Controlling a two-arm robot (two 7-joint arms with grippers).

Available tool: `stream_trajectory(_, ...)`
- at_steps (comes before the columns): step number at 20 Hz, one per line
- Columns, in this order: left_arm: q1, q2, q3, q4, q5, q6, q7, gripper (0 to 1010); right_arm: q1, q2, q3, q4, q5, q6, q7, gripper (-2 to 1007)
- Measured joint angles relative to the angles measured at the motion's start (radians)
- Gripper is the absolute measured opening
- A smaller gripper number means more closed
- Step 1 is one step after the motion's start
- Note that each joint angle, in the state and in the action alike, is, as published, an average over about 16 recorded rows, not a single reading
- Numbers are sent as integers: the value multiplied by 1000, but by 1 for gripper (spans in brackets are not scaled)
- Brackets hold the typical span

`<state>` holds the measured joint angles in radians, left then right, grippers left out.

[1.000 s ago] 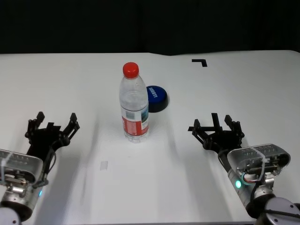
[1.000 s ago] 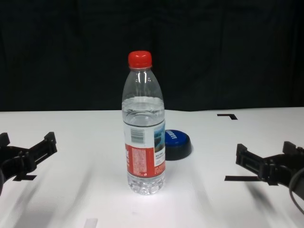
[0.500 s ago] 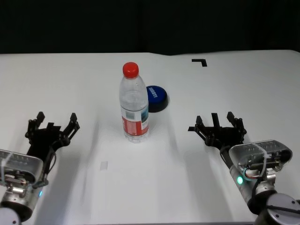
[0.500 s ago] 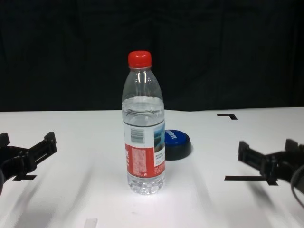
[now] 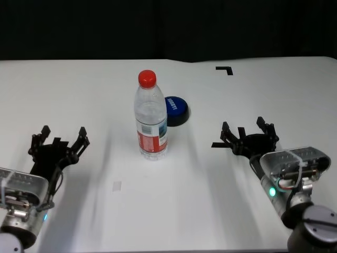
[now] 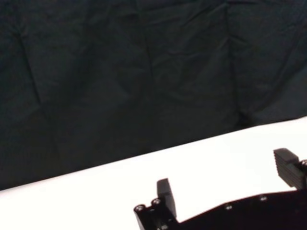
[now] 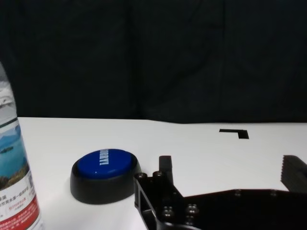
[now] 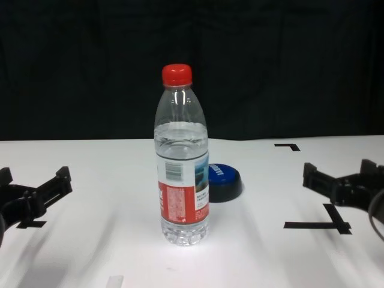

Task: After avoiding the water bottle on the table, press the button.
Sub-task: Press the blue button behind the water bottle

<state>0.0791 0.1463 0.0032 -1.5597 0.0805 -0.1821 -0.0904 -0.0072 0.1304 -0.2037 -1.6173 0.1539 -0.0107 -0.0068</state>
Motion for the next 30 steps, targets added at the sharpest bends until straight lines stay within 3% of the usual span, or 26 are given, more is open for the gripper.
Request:
stream_trajectory(15, 0, 0, 0, 0, 0, 0, 0, 1003, 109, -7, 39, 80, -26, 26, 88, 1003)
stream_trajectory(22, 0, 0, 0, 0, 0, 0, 0, 1003, 159, -18, 41, 135, -45, 36, 116, 1003)
stream_trajectory(30, 0, 0, 0, 0, 0, 0, 0, 1003, 218, -34, 30, 202, -66, 55, 139, 1003)
